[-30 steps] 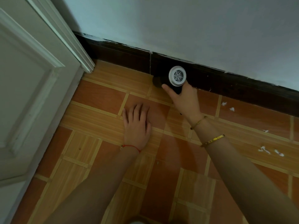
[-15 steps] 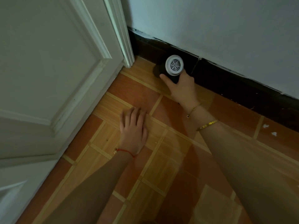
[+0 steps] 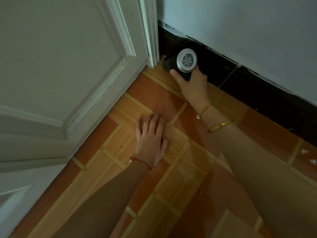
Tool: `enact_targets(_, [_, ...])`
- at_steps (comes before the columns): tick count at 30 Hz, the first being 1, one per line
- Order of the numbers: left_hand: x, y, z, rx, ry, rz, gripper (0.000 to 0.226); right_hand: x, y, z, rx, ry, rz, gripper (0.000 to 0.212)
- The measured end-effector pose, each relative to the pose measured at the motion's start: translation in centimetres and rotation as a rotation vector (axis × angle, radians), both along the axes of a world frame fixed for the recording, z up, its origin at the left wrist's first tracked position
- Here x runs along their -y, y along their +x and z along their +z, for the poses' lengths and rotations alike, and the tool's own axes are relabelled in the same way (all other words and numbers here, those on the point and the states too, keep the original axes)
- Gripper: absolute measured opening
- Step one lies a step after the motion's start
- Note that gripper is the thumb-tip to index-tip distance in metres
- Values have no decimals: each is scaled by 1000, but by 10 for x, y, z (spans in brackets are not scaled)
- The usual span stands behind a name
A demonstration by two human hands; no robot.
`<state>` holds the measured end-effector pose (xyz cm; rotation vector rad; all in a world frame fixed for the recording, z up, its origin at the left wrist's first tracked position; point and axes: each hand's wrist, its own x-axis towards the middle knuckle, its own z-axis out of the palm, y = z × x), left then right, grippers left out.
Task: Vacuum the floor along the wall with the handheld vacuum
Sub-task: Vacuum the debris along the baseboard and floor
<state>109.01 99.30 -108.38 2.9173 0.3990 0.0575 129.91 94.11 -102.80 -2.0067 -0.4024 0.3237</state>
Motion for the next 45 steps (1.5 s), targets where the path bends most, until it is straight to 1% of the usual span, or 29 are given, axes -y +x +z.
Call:
enact_targets(1, [0, 0, 0, 5, -4, 1, 56, -1, -3, 0, -5, -11, 30, 58])
enact_targets(3, [0, 1, 0, 1, -6, 0, 56, -4, -13, 0, -39, -55, 115, 35])
enact_targets(4, [0, 1, 0, -4, -3, -1, 57, -5, -19, 0, -48, -77, 168, 29])
enact_targets(5, [0, 0, 0, -11, 2, -3, 57, -8, -25, 1, -47, -94, 223, 27])
enact_targets(7, [0, 0, 0, -18, 10, -4, 57, -13, -31, 3, -28, -116, 306, 29])
enact_targets(9, [0, 0, 1, -18, 11, -3, 57, -17, -33, 6, 0, -96, 329, 35])
enact_targets(12, [1, 1, 3, -22, 12, 0, 59, -21, -32, 7, 76, -65, 233, 54])
enact_targets(14, [1, 1, 4, -14, 13, 2, 59, -23, -34, 6, 90, -49, 187, 60])
enact_targets(17, [1, 0, 3, 11, 14, 3, 57, -24, -42, 7, 60, -77, 243, 54])
enact_targets(19, [0, 0, 2, 13, 12, 0, 55, -25, -52, 6, -39, -76, 344, 48])
enact_targets(21, [0, 0, 1, 14, 6, 0, 52, -25, -61, 3, -96, -83, 447, 49])
enact_targets(23, [0, 0, 0, 11, 3, 1, 50, -26, -68, 2, -75, -102, 511, 52])
enact_targets(25, [1, 0, -1, 9, 15, -2, 50, -25, -70, 4, -47, -89, 502, 51])
enact_targets(27, [0, -2, -1, 3, 29, -9, 49, -24, -70, 5, -57, -45, 429, 53])
enact_targets(30, [0, -3, 1, -19, 22, -22, 52, -20, -68, 4, -49, -35, 339, 52])
enact_targets(34, [-2, -17, 6, -18, -58, 19, 57, -17, -70, 6, -60, -37, 320, 53])
enact_targets(38, [-9, -55, 8, -30, -51, 56, 59, -18, -85, 7, -82, -24, 365, 55])
enact_targets(43, [-8, -86, 4, -79, -20, 54, 59, -22, -114, 6, -97, -90, 561, 59])
enact_targets(45, [-6, -88, 4, -81, -19, 60, 59, -22, -122, 4, -97, -98, 602, 57])
